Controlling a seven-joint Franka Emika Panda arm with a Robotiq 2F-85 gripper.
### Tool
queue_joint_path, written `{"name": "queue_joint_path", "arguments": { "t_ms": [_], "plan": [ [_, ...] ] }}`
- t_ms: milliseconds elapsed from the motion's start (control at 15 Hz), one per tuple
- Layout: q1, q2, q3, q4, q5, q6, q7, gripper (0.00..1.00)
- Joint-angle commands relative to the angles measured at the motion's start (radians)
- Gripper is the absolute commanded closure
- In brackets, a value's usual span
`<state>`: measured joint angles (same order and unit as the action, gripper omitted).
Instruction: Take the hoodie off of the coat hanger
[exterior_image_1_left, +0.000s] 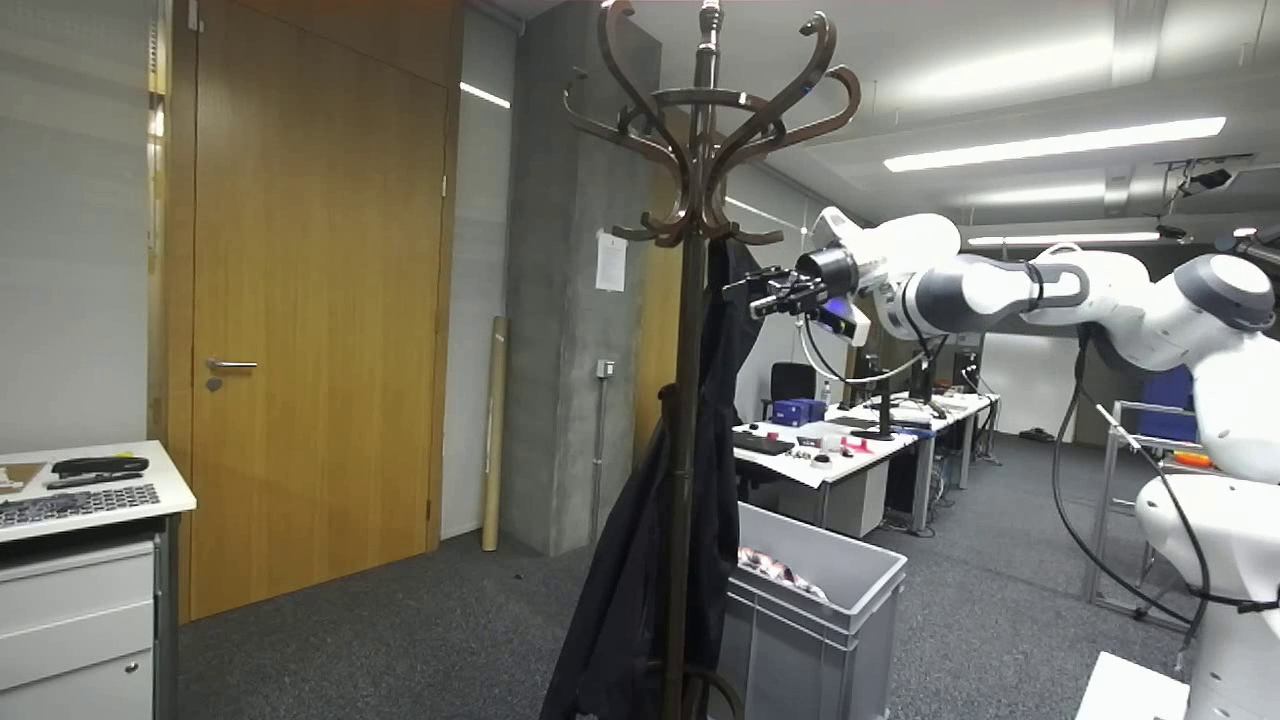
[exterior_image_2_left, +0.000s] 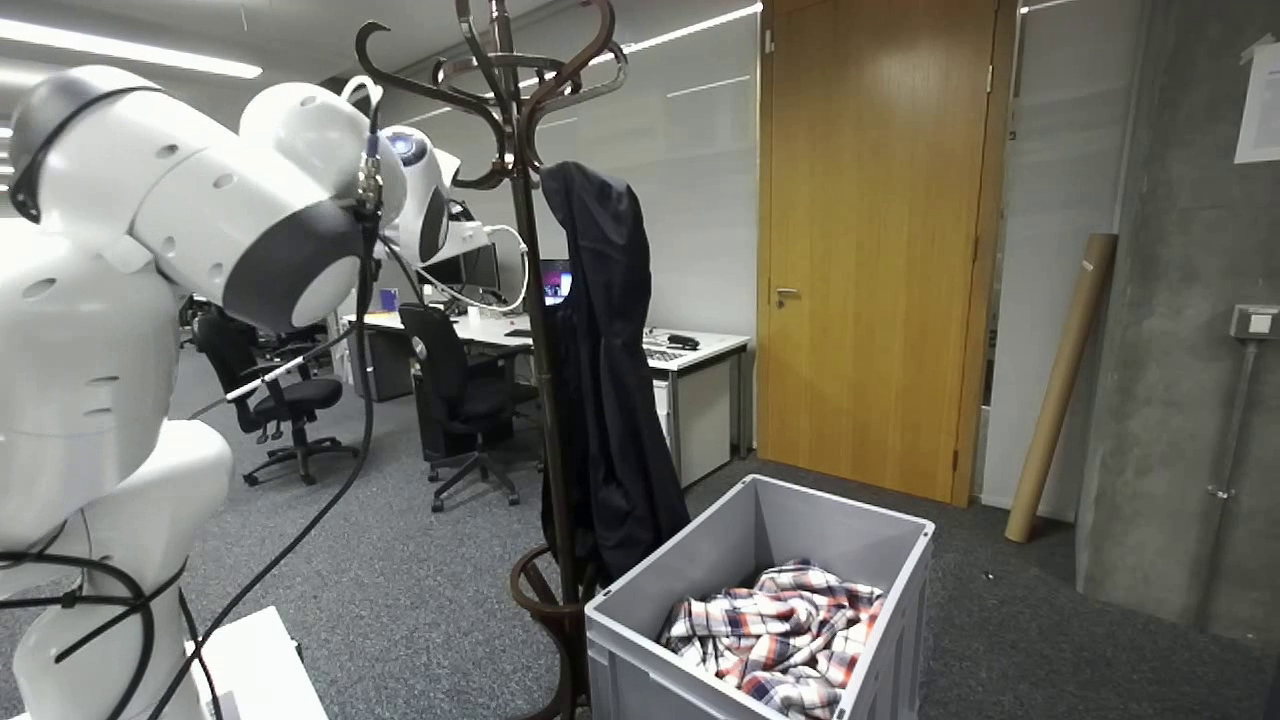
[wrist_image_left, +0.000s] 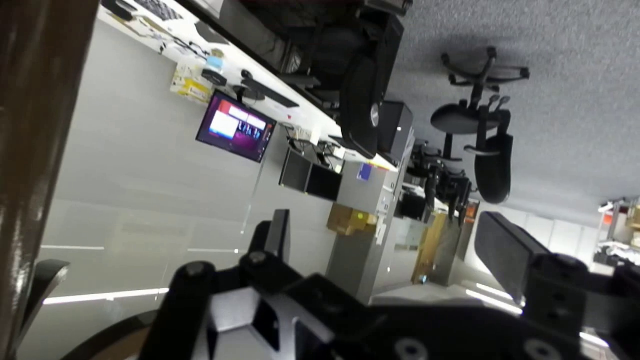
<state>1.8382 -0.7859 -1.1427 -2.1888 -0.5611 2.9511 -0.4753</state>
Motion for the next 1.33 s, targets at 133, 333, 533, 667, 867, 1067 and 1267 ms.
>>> {"name": "queue_joint_path", "arguments": {
  "t_ms": [133, 333, 533, 667, 867, 1067, 1267],
  "plan": [
    [-0.31, 0.186, 0.253, -0.005, 0.125, -0.229, -0.022, 0.0],
    [-0.52, 0.229, 0.423, -0.007, 0.133, -0.356, -0.012, 0.0],
    [-0.743, 0.241, 0.598, -0.012, 0.124, -0.453, 0.002, 0.0],
    [-0.893, 0.242, 0.709, -0.018, 0.158, -0.494, -0.017, 0.0],
    [-1.091, 0.233, 0.841, -0.029, 0.223, -0.523, -0.041, 0.0],
    [-1.244, 0.219, 0.928, -0.05, 0.28, -0.508, -0.055, 0.0],
    [-1.335, 0.207, 0.964, -0.078, 0.355, -0.449, -0.1, 0.0]
  ]
}}
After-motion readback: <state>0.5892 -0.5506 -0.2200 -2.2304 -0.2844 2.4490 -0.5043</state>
